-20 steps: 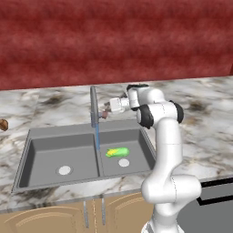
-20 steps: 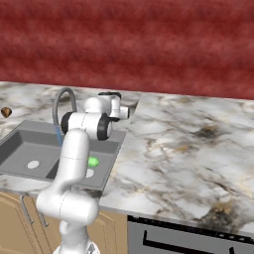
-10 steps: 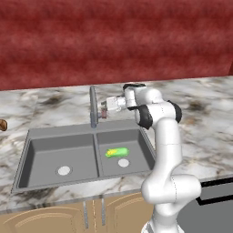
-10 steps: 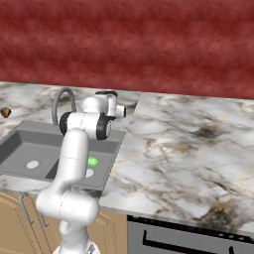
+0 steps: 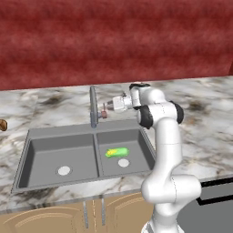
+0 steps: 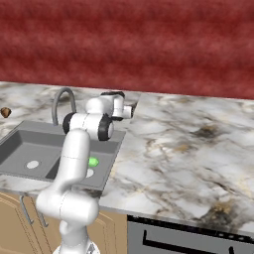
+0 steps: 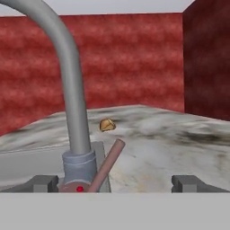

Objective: Turn on the sink faucet. Then move the corn from the counter to the sink. Turn off the sink. Move the vegetable from the sink to the pot next to the stove. Finally move the pot to the front left burner.

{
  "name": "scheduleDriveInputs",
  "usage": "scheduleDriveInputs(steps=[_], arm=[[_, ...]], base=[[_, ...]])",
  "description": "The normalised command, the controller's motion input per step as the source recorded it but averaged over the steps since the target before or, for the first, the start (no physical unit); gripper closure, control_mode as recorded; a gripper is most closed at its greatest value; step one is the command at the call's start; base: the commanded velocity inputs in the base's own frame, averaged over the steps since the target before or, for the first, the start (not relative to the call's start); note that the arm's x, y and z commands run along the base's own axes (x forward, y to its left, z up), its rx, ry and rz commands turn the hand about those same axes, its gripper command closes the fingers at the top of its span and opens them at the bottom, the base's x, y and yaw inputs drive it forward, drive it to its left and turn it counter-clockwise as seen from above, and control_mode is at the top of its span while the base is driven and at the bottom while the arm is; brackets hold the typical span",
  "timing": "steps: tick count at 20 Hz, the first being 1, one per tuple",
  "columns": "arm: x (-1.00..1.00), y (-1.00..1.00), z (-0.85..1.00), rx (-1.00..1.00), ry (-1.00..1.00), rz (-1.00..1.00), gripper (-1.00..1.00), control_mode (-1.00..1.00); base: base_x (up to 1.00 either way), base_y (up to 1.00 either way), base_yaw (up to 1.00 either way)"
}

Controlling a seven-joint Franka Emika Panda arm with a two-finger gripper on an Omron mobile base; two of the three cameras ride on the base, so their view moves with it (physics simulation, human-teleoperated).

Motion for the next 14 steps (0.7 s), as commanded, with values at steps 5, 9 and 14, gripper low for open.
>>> scheduleDriveInputs(steps=[5, 9, 14], arm=[[-0.34, -0.27, 0.00, 0.00, -0.06, 0.00, -1.00, -1.00], [-0.87, -0.07, 0.00, -0.01, -0.16, 0.00, -1.00, -1.00], [-1.00, 0.00, 0.02, -0.05, -0.17, 0.00, -1.00, -1.00]], base=[[0.00, 0.00, 0.00], [0.00, 0.00, 0.00], [0.00, 0.00, 0.00]])
